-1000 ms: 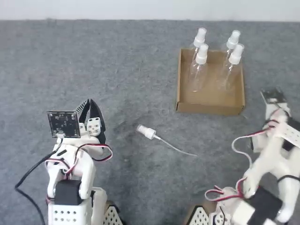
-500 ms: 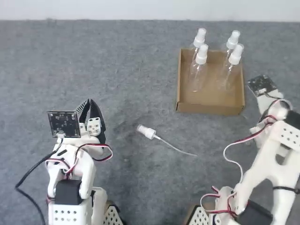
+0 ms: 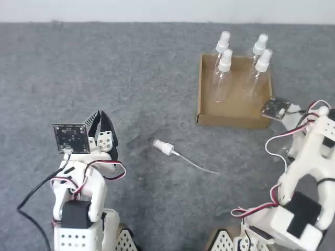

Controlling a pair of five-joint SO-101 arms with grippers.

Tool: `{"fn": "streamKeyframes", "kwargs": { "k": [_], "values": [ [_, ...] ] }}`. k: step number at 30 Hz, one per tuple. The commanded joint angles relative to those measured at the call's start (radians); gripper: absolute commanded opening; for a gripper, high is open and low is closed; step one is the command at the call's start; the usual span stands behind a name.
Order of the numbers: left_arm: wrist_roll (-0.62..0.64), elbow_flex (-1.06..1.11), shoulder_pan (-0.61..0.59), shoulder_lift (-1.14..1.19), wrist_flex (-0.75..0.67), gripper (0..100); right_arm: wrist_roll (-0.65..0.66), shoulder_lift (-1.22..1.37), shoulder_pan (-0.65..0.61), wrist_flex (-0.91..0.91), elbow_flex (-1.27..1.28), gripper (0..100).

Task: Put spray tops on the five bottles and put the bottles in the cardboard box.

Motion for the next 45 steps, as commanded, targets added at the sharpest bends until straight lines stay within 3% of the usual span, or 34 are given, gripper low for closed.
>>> {"fn": "streamKeyframes", "kwargs": {
  "k": [1,10,17,25,29,34,38,42,45],
  "values": [
    [-0.003,-0.004,0.003,0.011,-0.025,1,0.084,0.012,0.007,0.010,-0.060,31.4],
    [-0.003,-0.004,0.003,0.011,-0.025,1,0.112,0.159,0.015,-0.018,-0.066,31.0],
    [-0.003,-0.004,0.003,0.011,-0.025,1,-0.103,0.193,0.064,-0.150,-0.060,17.3],
    [-0.003,-0.004,0.003,0.011,-0.025,1,-0.298,0.189,0.124,-0.157,-0.064,16.7],
    [-0.003,-0.004,0.003,0.011,-0.025,1,-0.488,0.183,0.127,-0.156,-0.066,16.7],
    [-0.003,-0.004,0.003,0.011,-0.025,1,-0.891,0.183,0.127,-0.147,-0.066,16.7],
    [-0.003,-0.004,0.005,0.011,-0.023,1,-1.138,0.182,0.119,-0.156,-0.068,16.9],
    [-0.003,-0.004,0.005,0.011,-0.023,1,-1.278,0.180,0.104,-0.150,-0.089,17.0],
    [-0.003,-0.004,0.005,0.011,-0.023,1,-1.293,0.180,0.104,-0.147,-0.106,17.1]
  ]
}}
